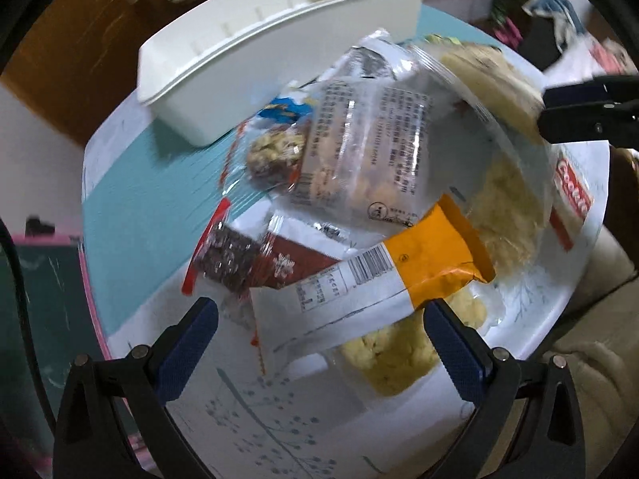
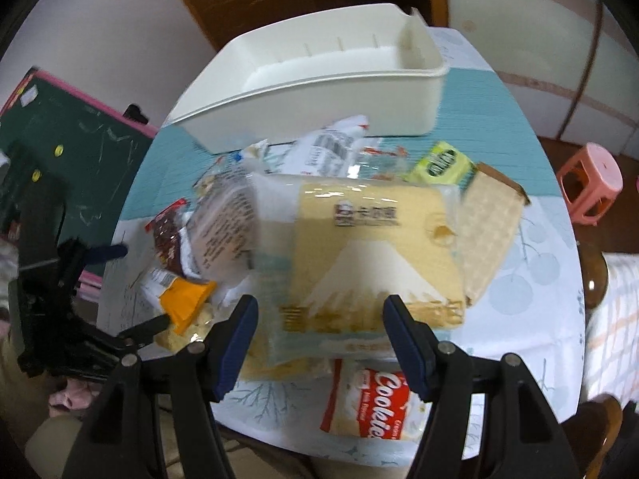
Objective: Organize snacks
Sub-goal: 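Grasp the orange-and-white bar with the left tool while the right tool grasps the Fuji cake pack, then carry both packs into the white tray and open both tools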
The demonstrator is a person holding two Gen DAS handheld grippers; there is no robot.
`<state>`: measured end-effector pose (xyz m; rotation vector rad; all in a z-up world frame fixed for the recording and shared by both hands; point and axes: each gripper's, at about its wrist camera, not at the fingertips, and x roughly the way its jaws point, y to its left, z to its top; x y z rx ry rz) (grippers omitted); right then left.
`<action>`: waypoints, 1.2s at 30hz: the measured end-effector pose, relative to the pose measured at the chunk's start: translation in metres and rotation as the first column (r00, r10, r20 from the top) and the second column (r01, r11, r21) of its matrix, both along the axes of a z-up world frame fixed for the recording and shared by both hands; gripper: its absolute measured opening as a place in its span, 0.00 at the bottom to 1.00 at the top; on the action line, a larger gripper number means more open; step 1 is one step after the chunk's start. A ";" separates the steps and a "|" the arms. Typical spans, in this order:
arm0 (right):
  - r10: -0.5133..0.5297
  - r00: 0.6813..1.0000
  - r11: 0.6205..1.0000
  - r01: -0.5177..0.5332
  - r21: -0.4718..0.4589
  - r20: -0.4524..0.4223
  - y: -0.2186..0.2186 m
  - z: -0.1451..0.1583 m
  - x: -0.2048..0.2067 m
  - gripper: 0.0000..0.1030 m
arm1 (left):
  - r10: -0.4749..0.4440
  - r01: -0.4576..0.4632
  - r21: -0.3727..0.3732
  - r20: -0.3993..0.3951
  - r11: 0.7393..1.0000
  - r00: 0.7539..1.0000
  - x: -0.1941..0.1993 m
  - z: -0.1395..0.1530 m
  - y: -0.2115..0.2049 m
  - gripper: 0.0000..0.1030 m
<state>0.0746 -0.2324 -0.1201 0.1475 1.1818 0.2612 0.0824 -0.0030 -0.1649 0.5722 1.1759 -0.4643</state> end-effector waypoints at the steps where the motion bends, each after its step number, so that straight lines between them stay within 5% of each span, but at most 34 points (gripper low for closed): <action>1: 0.018 1.000 1.000 -0.018 -0.020 0.001 0.004 0.000 0.001 0.64 | -0.014 0.014 0.008 0.001 1.000 1.000 0.001 0.000 -0.002 0.99; 10: 0.053 0.997 0.968 -0.036 -0.249 0.062 0.038 -0.010 0.010 0.64 | -0.019 0.020 0.011 -0.053 1.000 0.998 0.028 -0.006 -0.020 0.99; 13: 0.045 0.996 0.955 -0.019 -0.297 0.080 0.046 -0.016 0.012 0.71 | 0.000 0.000 -0.001 -0.087 1.000 0.996 0.039 -0.010 -0.023 0.99; 15: 0.060 0.995 0.937 -0.026 -0.349 0.085 0.053 -0.022 0.011 0.76 | 0.016 -0.017 -0.010 -0.112 1.000 0.994 0.042 -0.013 -0.022 0.92; 17: 0.083 0.993 0.912 -0.041 -0.407 0.084 0.061 -0.027 0.011 0.77 | 0.034 -0.037 -0.014 -0.159 0.999 0.987 0.047 -0.022 -0.024 0.63; 20: 0.091 0.992 0.896 -0.041 -0.442 0.092 0.066 -0.030 0.011 0.77 | 0.061 -0.061 0.004 -0.167 0.998 0.984 0.052 -0.028 -0.024 0.53; 23: 0.067 0.991 0.899 -0.008 -0.438 0.118 0.062 -0.028 0.010 0.61 | 0.061 -0.066 -0.024 -0.168 0.998 0.984 0.049 -0.021 -0.023 0.42; 25: 0.043 0.991 0.909 0.015 -0.417 0.129 0.056 -0.025 0.010 0.32 | 0.072 -0.077 -0.029 -0.157 0.997 0.985 0.044 -0.017 -0.021 0.39; 31: 0.011 0.984 0.966 0.036 -0.258 0.178 0.037 0.001 0.002 0.16 | 0.136 -0.148 -0.088 -0.121 0.985 0.983 0.035 0.011 -0.002 0.36; 36: -0.024 0.971 0.995 0.047 -0.091 0.237 0.019 0.043 -0.003 0.15 | 0.203 -0.218 -0.216 -0.090 0.952 0.975 0.038 0.056 0.014 0.35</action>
